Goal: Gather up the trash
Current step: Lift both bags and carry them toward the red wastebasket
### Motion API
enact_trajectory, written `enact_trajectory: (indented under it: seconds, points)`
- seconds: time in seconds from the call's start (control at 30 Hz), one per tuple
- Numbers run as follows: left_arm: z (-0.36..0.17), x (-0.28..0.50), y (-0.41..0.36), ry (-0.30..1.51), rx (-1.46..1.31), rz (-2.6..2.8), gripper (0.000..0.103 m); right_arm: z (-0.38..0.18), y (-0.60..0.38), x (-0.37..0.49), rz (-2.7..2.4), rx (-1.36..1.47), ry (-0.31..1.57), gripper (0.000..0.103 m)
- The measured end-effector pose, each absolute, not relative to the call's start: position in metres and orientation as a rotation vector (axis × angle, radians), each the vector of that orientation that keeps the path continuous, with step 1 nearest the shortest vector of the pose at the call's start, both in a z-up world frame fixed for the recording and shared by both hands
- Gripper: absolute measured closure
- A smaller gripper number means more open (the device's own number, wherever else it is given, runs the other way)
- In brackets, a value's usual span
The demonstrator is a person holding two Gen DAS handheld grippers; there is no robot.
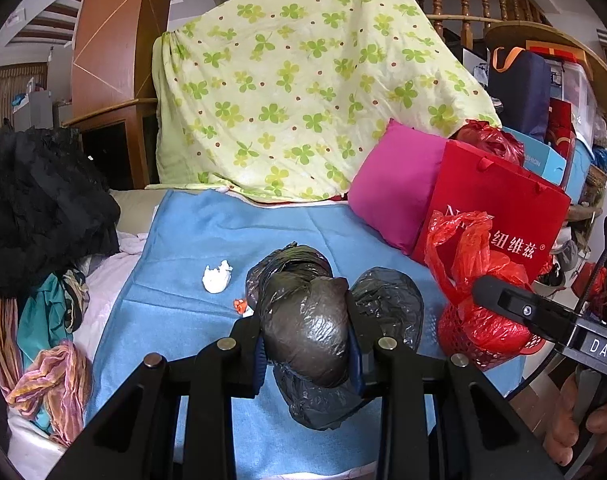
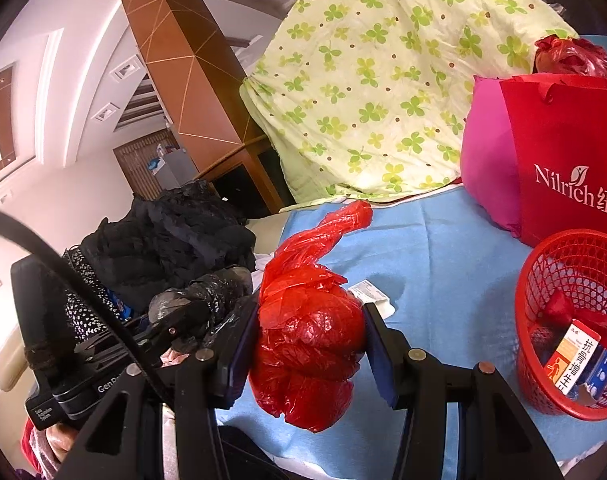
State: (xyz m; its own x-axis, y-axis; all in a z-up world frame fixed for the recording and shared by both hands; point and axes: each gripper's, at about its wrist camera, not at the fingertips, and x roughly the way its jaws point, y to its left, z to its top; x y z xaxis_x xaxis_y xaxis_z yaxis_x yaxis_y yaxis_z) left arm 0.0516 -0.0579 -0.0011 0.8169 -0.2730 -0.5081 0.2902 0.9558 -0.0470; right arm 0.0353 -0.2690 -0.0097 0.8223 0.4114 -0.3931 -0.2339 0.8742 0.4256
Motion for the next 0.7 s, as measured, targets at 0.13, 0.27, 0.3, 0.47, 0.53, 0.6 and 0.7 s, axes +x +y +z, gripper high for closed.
enact_trajectory:
  seconds: [0.13,0.27,0.3,0.47,0.53,0.6,0.7]
  points:
    - [-0.0016,0.0518,-0.0578,0.54,0.033,-0.304,0.069,-0.0089,-0.2676,0.0331,0.359,0.37,0.49,0.049]
    - [-0.0006,0.051,-0.0585,0.539,0.033,-0.305,0.069,-0.009,-0.2676,0.0327,0.361,0.372,0.488,0.049]
    - [0.0002,0.0505,-0.0582,0.537,0.032,-0.307,0.069,-0.0085,-0.268,0.0328,0.36,0.373,0.487,0.049]
    - [0.0015,0.0483,-0.0542,0.525,0.034,-0.309,0.069,-0.006,-0.2687,0.0312,0.362,0.376,0.475,0.049]
    - [0.0012,0.0489,-0.0541,0.528,0.033,-0.309,0.069,-0.0062,-0.2692,0.0303,0.367,0.376,0.472,0.049]
    - [0.0005,0.0491,-0.0541,0.532,0.034,-0.304,0.069,-0.0069,-0.2698,0.0316,0.368,0.375,0.471,0.049]
    - [-0.001,0.0516,-0.0555,0.543,0.035,-0.301,0.069,-0.0075,-0.2701,0.0321,0.368,0.373,0.471,0.049]
